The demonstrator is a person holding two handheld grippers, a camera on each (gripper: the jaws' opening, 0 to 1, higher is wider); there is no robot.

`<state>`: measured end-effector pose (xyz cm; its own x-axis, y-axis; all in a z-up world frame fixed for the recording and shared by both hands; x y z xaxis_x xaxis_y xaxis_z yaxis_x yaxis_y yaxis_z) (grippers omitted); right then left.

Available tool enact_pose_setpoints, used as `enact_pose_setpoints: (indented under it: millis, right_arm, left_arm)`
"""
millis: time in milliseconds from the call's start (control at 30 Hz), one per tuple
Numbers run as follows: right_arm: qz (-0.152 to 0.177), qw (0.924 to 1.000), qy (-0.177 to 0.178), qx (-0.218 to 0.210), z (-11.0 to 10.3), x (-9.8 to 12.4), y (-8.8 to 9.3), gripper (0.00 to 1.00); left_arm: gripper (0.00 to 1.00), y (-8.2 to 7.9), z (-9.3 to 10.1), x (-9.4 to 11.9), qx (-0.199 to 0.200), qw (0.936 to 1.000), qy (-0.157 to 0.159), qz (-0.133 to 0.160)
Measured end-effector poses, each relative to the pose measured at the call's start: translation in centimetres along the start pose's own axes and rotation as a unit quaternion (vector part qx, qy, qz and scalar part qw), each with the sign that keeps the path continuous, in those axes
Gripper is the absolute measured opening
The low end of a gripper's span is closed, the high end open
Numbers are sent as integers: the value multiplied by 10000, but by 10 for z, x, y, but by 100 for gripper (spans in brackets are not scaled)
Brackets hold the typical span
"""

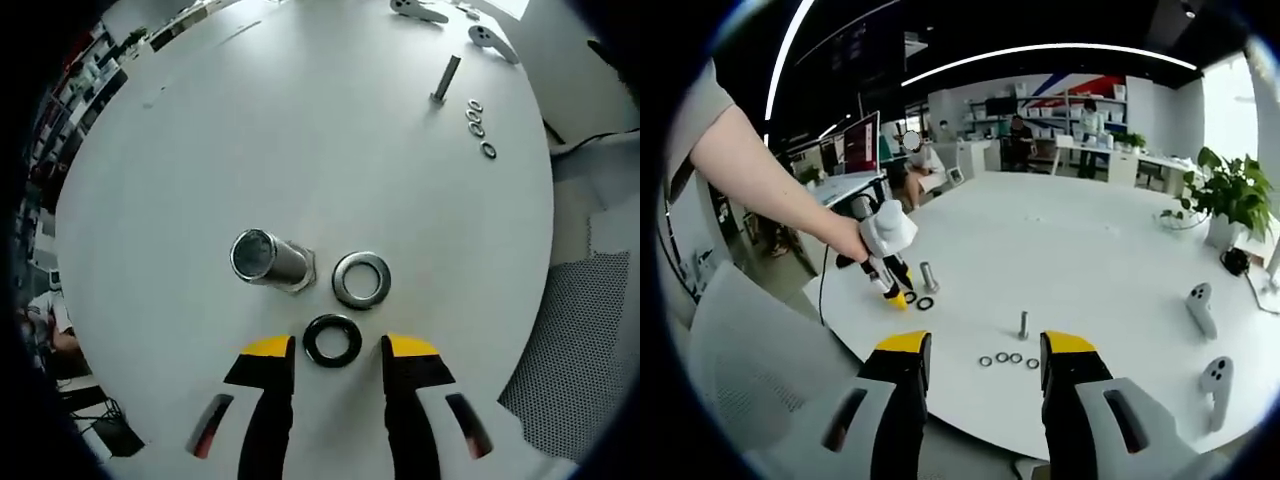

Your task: Place the washer onto the threaded stud by aligning its center hole with the stud, sliding it down to the base, and recovering from edge contact or off-axis alignment until the washer reaches the visible bottom stop.

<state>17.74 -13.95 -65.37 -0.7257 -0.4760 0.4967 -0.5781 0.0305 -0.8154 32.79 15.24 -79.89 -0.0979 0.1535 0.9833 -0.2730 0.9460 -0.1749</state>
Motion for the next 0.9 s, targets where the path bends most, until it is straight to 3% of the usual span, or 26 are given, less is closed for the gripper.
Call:
enact_pose_setpoints:
  millis: [167,900]
  right_arm:
    - [-5,10000,10,0,0,0,0,46]
    - [7,10000,40,-10,1,1,0,46]
  left_arm:
    - [31,0,2,1,31,10000,14,-87]
    - [23,2,2,1,138,9999,-44,44]
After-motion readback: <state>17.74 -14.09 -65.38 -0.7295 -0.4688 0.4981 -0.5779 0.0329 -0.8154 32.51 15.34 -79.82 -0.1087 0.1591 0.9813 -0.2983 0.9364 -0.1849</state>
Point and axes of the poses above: the point that each gripper's makers call its tool centre point, and the gripper's own axes: x roughly backward along the fingers, z roughly to its right, y roughly out of its underside, the point moved 8 cm from there along x, roughly backward along the fingers, and after that the axes turned 14 degrees about -x, right-handed, at the moved point
